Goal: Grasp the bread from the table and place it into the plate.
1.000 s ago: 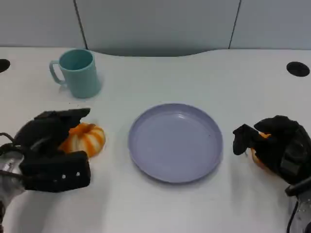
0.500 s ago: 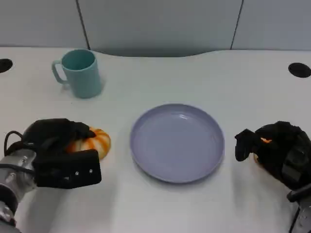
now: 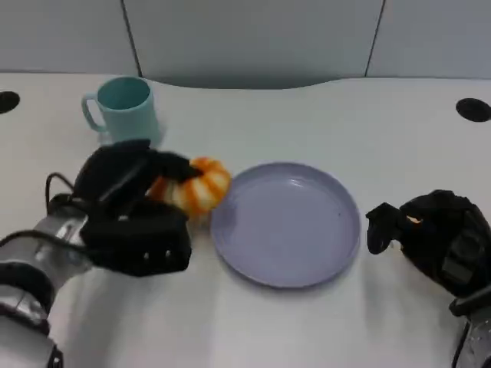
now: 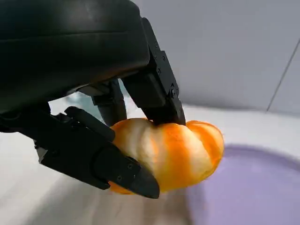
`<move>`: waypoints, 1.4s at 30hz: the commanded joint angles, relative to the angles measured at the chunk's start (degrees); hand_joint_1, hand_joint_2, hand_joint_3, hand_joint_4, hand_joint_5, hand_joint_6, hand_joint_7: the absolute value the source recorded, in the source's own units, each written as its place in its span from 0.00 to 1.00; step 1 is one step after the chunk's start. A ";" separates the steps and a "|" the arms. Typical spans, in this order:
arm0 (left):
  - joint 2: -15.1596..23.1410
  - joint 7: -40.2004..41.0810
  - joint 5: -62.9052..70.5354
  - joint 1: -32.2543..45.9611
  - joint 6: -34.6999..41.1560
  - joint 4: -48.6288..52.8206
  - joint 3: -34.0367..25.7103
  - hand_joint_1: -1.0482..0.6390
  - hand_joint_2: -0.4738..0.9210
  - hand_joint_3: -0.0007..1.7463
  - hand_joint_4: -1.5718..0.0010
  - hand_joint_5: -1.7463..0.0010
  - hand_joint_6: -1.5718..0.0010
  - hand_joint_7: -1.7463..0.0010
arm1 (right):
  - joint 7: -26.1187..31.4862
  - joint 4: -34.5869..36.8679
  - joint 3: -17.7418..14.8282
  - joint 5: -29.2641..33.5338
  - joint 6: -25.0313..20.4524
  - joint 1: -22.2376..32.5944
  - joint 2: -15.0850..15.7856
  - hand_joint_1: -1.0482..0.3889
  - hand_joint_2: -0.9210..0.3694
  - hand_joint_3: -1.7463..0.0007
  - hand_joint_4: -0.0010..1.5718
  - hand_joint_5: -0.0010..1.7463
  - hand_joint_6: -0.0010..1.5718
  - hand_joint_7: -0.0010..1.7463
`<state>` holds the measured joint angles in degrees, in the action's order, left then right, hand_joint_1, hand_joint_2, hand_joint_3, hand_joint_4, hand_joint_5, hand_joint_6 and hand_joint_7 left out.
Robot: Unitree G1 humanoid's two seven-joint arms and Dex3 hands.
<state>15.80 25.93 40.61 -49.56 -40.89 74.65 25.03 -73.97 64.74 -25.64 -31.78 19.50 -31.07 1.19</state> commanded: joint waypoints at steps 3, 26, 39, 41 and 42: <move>-3.03 3.49 -0.26 -2.73 -2.02 -0.44 0.70 0.49 0.91 0.00 0.50 0.27 0.18 0.99 | 0.32 -1.43 0.05 -0.14 -0.53 0.13 -0.07 0.42 0.08 1.00 0.49 0.75 0.79 0.01; -7.73 -21.57 -4.39 -3.94 0.86 -1.15 1.54 0.07 1.00 0.14 0.76 0.97 0.72 1.00 | 4.18 -10.01 3.54 -0.11 -1.76 3.87 -1.94 0.36 0.06 1.00 0.47 0.79 0.78 0.01; -4.01 -37.70 -18.86 -0.69 -1.39 -4.50 -8.80 0.00 1.00 0.40 1.00 1.00 0.96 1.00 | 5.94 -10.06 4.49 0.36 -1.23 3.88 -2.10 0.36 0.07 1.00 0.47 0.79 0.79 0.01; -3.59 -42.84 -23.07 1.25 -2.91 -5.65 -11.29 0.00 1.00 0.40 1.00 1.00 0.97 1.00 | 5.95 -10.13 4.70 0.41 -1.08 3.87 -2.24 0.36 0.06 1.00 0.46 0.79 0.78 0.01; -3.59 -46.04 -26.57 3.23 -4.47 -6.57 -13.36 0.00 1.00 0.39 1.00 1.00 0.97 1.00 | 5.55 -9.90 4.64 0.16 -1.16 3.69 -2.35 0.36 0.06 1.00 0.46 0.79 0.78 0.01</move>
<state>10.91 -13.30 20.61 -50.28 -42.02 70.05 15.57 -68.30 55.26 -21.06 -31.80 17.76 -27.32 -1.47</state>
